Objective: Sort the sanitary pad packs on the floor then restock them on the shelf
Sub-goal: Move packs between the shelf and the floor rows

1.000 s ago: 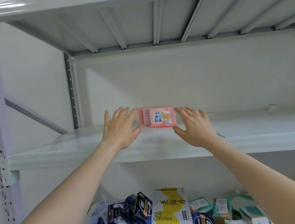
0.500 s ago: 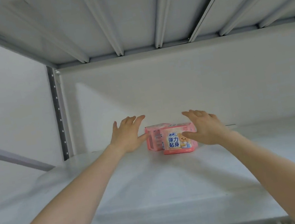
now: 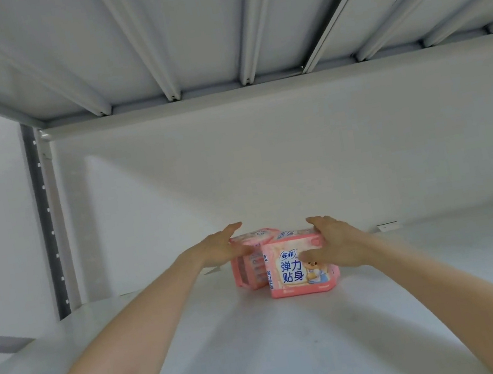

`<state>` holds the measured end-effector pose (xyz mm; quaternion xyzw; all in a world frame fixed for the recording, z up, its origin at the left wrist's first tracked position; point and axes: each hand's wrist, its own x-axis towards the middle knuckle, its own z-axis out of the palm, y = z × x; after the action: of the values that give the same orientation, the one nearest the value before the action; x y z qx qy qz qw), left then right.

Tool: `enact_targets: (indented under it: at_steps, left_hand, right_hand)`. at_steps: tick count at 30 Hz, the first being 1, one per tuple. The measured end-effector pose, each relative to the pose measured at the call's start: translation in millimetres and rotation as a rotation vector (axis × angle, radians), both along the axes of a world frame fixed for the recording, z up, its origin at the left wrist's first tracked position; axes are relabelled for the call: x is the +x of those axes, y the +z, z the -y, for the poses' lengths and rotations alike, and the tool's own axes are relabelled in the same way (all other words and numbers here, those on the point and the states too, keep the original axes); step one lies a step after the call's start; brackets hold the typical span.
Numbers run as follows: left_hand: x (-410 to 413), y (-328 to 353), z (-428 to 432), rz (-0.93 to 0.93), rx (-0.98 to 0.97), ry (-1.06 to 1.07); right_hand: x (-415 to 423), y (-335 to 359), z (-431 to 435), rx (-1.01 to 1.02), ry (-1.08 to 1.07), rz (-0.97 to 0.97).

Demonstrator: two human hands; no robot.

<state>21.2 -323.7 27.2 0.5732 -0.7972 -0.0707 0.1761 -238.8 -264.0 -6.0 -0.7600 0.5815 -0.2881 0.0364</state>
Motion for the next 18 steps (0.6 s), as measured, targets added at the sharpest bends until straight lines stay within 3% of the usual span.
enact_targets:
  at_steps: [7,18]
  left_hand:
    - [-11,1,24,-0.029,0.028,0.022]
    - [64,-13,-5,-0.32,0.132,0.044]
  right_hand:
    - [3,1,-3,-0.009,-0.033,-0.02]
    - [4,-1,-8,-0.065,-0.058,0.134]
